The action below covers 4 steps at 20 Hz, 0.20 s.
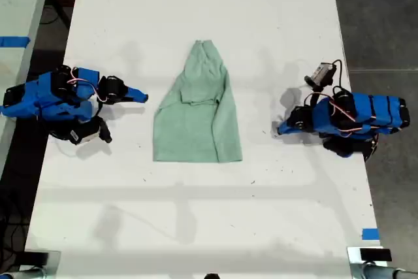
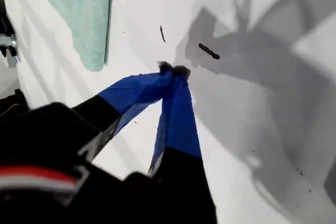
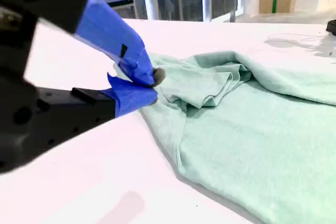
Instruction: Fold t shirt
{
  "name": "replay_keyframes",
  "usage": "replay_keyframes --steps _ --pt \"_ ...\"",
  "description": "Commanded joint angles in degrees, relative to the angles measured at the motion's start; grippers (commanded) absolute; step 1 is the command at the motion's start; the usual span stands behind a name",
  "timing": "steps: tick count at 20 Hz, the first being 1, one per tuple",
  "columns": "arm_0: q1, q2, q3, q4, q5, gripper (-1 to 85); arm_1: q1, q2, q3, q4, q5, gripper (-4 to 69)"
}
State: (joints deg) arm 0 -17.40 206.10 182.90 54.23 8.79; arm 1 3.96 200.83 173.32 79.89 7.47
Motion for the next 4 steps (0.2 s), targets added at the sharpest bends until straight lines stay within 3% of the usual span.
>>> replay_keyframes --steps 1,4 --pt "-0.3 0.4 0.3 -1.3 0.7 -0.2 -0.6 0.3 0.9 -1.8 -1.0 -2.0" --pt "-0.3 0.4 0.3 -1.3 0.6 -0.2 -0.6 0.3 1.0 -1.8 -0.7 -2.0"
